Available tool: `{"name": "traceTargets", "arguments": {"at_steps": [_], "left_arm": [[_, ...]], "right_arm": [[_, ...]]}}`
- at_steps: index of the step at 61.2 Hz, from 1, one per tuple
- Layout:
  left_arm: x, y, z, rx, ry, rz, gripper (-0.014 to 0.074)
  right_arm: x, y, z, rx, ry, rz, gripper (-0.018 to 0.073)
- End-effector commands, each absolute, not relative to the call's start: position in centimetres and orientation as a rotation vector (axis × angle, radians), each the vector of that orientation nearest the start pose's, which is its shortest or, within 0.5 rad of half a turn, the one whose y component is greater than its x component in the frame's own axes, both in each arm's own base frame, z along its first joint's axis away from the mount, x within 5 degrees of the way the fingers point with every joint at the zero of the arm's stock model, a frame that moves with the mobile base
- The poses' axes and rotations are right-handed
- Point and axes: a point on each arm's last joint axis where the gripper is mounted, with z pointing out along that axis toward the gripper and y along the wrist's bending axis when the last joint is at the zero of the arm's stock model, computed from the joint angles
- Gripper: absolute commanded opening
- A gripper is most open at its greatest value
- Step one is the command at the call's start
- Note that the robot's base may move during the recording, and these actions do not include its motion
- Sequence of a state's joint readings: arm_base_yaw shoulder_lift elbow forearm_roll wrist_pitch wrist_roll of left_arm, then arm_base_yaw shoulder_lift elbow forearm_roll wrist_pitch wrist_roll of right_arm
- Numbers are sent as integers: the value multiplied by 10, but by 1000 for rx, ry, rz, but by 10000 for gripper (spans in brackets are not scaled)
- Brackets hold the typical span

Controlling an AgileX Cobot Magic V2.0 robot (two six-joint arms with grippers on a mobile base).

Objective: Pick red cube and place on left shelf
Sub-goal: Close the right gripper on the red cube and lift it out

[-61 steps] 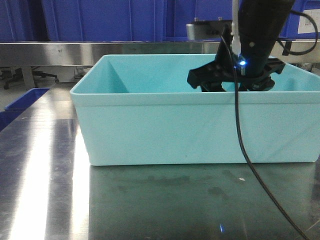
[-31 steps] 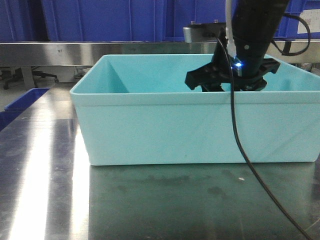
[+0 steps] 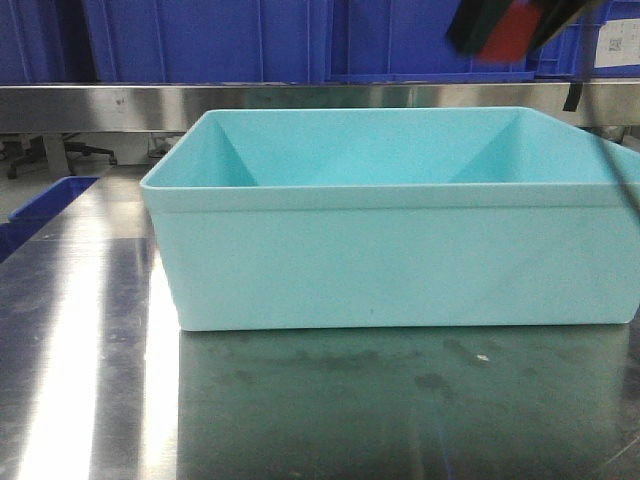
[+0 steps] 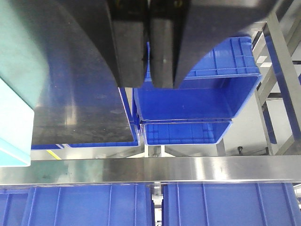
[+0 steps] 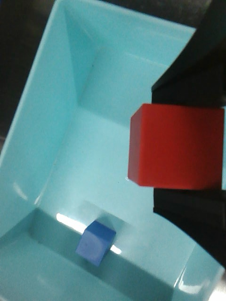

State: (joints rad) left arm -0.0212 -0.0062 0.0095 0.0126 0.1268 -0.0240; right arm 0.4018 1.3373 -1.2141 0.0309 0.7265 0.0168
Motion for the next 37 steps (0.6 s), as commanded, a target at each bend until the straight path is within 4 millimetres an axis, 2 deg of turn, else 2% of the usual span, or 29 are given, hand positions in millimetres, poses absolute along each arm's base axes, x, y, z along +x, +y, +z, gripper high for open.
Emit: {"name": "traceTargets", "arguments": {"at_steps": [1,6,14,26,37], "left_arm": [[56,-1,200,6,1534,-36,102],[56,-1,200,6,1534,-36,102],[56,-1,200,6,1534,-36,102],[56,-1,200,6,1534,-36,102],[56,-1,200,6,1534,-36,102]], "right_arm": [[230,98,393,-389,2082,282,99],[196,84,403,-368,1974,299,99],[148,64,403,-344,1846,318,99],[86,38,381,-317,1701,338,99],[48,22,357,-298,1595,351,99]]}}
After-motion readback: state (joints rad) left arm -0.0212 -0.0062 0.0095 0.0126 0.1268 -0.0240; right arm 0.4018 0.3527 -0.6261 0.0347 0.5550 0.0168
